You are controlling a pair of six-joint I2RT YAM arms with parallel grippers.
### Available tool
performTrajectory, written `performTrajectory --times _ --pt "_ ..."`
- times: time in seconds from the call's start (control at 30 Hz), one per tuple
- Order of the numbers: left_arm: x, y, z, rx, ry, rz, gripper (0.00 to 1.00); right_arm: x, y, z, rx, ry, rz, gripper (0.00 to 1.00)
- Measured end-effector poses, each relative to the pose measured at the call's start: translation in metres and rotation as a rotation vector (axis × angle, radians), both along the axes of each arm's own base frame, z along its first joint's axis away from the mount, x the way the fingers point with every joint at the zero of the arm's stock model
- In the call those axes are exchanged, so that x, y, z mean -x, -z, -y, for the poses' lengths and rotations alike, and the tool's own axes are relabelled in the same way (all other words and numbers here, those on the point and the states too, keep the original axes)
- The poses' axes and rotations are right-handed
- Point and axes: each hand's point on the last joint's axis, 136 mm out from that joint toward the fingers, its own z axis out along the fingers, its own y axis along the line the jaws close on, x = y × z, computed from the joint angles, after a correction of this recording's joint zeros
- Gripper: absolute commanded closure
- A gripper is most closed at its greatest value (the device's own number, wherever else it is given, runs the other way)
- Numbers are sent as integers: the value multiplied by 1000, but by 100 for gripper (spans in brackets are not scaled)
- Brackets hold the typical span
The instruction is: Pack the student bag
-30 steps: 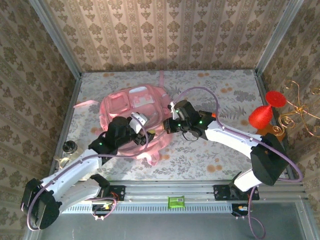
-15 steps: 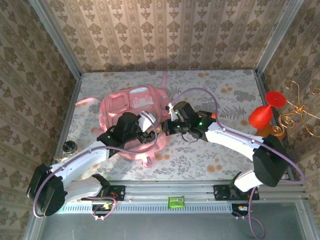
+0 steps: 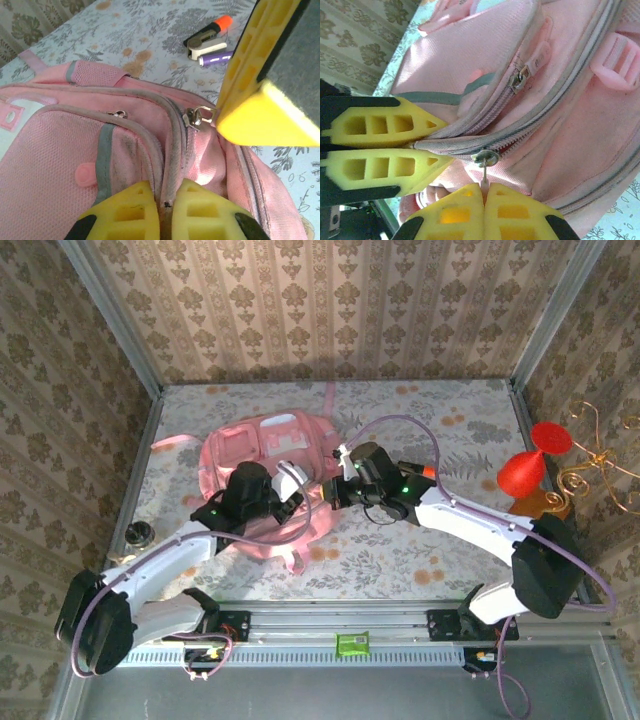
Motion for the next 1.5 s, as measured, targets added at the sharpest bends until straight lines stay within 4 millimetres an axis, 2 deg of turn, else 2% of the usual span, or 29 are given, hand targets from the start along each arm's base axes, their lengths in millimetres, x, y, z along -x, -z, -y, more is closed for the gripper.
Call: performTrajectory --times 0.2,0.47,0.67,0.8,1.17,1.5 --pt "2 -9 -4 76 45 11 100 6 -18 -2 -30 -12 37 100" --pt "5 -6 -13 133 78 19 100 -3 -21 4 -34 -8 63 100" --pt "9 -2 -20 147 70 38 100 -24 -3 10 -15 14 20 100" --pt "9 1 -22 144 65 32 100 -26 8 5 -13 -6 -3 100" --pt "9 3 -23 147 64 23 100 -34 21 -4 -55 -49 -28 100" --pt "9 4 -23 147 61 20 100 -25 28 -5 -145 -140 -9 79"
